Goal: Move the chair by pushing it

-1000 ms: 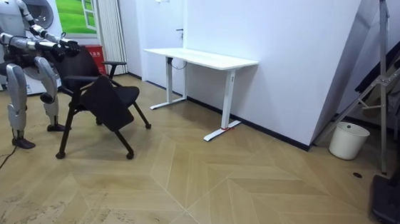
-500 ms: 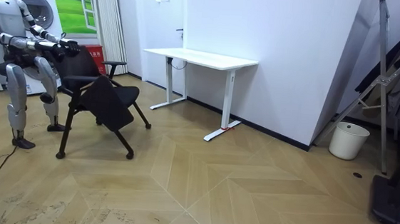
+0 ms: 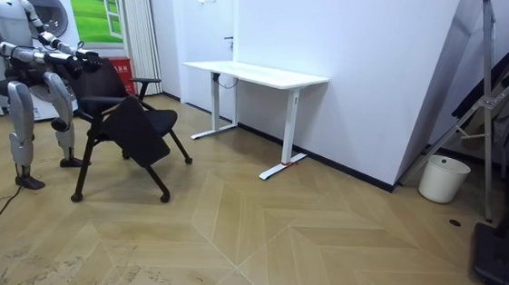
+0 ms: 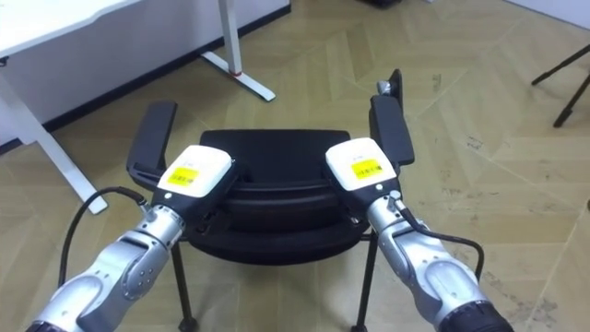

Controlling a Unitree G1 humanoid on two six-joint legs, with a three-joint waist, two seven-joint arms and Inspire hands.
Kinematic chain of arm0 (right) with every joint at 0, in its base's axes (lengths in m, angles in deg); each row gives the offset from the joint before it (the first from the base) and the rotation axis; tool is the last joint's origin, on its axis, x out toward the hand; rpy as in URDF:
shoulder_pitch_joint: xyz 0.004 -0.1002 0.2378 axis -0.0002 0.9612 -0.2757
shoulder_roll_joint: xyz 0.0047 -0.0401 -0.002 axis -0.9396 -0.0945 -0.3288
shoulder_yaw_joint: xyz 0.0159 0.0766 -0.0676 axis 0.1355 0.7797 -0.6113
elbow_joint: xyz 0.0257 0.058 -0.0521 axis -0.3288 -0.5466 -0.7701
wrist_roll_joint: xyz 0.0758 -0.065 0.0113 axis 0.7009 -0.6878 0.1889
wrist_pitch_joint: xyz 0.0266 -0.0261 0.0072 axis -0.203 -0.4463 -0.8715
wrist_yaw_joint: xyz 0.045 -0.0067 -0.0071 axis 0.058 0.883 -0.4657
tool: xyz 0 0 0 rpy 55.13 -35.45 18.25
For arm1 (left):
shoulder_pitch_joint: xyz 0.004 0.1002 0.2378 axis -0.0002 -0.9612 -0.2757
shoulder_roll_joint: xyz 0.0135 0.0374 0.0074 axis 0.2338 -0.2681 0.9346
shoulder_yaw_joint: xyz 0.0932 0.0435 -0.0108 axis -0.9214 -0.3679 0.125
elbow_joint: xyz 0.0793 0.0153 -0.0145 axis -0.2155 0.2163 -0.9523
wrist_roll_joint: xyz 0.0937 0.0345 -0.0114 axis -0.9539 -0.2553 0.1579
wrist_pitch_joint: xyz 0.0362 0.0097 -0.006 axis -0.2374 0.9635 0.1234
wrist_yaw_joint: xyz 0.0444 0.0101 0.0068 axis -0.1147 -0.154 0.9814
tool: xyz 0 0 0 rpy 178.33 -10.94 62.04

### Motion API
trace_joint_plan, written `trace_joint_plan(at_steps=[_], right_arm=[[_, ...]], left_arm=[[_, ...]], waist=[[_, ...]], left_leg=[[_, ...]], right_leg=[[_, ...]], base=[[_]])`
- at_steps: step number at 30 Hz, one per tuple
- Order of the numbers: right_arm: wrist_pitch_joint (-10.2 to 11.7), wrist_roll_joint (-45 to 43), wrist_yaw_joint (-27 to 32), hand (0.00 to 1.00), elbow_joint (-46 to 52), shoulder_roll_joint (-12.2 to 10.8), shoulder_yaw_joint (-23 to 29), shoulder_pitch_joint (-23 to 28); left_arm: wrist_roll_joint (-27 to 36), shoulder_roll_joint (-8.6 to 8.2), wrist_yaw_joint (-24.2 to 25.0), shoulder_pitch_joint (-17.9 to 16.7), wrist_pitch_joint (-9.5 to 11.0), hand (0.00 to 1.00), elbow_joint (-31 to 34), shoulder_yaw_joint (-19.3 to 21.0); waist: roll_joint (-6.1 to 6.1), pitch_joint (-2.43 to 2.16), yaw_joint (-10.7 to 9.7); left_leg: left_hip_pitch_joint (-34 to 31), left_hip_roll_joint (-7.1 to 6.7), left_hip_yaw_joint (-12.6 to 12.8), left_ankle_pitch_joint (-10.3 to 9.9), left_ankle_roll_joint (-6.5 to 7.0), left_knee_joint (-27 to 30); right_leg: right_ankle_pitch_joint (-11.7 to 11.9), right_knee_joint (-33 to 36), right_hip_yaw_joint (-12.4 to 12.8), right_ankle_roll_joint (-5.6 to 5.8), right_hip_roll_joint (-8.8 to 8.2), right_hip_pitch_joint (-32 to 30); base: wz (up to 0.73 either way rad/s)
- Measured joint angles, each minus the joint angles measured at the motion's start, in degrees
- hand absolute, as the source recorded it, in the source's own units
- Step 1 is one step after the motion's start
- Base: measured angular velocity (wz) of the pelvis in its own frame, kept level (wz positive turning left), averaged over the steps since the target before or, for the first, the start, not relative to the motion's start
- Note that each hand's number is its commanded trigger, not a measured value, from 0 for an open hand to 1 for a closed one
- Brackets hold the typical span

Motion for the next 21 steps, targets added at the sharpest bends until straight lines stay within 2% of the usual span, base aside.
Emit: trace_joint_plan(at_steps=[6,9,11,13,15,19,21], right_arm=[[0.6,-0.27,1.13,1.0,-0.23,-0.01,0.37,1.16],[1.12,-0.28,1.13,1.0,-1.34,-0.71,0.37,1.19],[1.42,-0.26,1.04,1.0,-1.65,-0.98,0.43,1.19],[1.98,-1.06,1.05,1.0,-1.75,-1.03,0.49,0.96],[2.35,-1.27,1.05,1.0,-2.15,-1.27,0.49,1.01],[3.07,-1.59,0.96,1.0,-2.74,-1.58,0.79,1.99],[3.13,-1.7,0.98,1.0,-2.66,-1.71,1.08,2.39]], left_arm=[[-0.06,-0.08,-0.03,-0.19,0.74,1.0,-0.74,0.01],[-0.15,-0.15,0.17,-0.71,1.24,1.0,-1.23,0.54],[-0.29,-0.15,0.24,-0.69,1.61,1.0,-1.63,0.97],[-0.48,-0.12,0.16,-0.47,1.99,1.0,-1.99,1.64],[-0.53,-0.16,-0.25,-0.2,2.97,1.0,-3.41,2.16],[-0.86,-0.88,-1.04,-0.14,3.8,1.0,-5.76,2.25],[-0.95,-1.0,-1.35,-0.3,3.9,1.0,-5.9,2.25]], waist=[[0.02,0.02,0.37],[0.05,0.09,0.46],[0.25,0.18,0.57],[0.86,0.49,0.74],[1.4,0.77,1.06],[1.57,0.61,1.14],[1.59,0.57,1.59]], left_leg=[[0.14,0.15,-0.51,-0.01,-0.02,0.99],[0.15,0.84,-1.1,-0.34,-0.45,2.68],[-1.02,1.96,-1.66,-1.58,-0.98,5.38],[-3.37,3.81,-2.69,-3.19,-1.83,9.71],[-4.21,4.87,-2.91,-3.43,-2.17,12.07],[-5.8,5.94,-3.99,-3.27,-2.04,16.74],[-6.03,6.29,-4.11,-3.18,-2.07,17.37]], right_leg=[[-0.01,-0.07,-0.49,-0.01,0.16,0.8],[-0.02,-0.02,-1.02,-0.04,0.67,1.62],[-0.41,0.1,-1.22,-0.71,1.68,1.81],[-1.1,0.33,-1.62,-1.91,3.42,1.81],[-1.92,1.47,-1.98,-2.75,4.2,1.81],[-5.06,4.91,-3.06,-3.9,4.4,1.82],[-5.9,6.25,-3.21,-4.31,4.51,1.45]], base=[[0.01],[0.02],[0.1],[0.13],[0.11],[0.2],[0.07]])
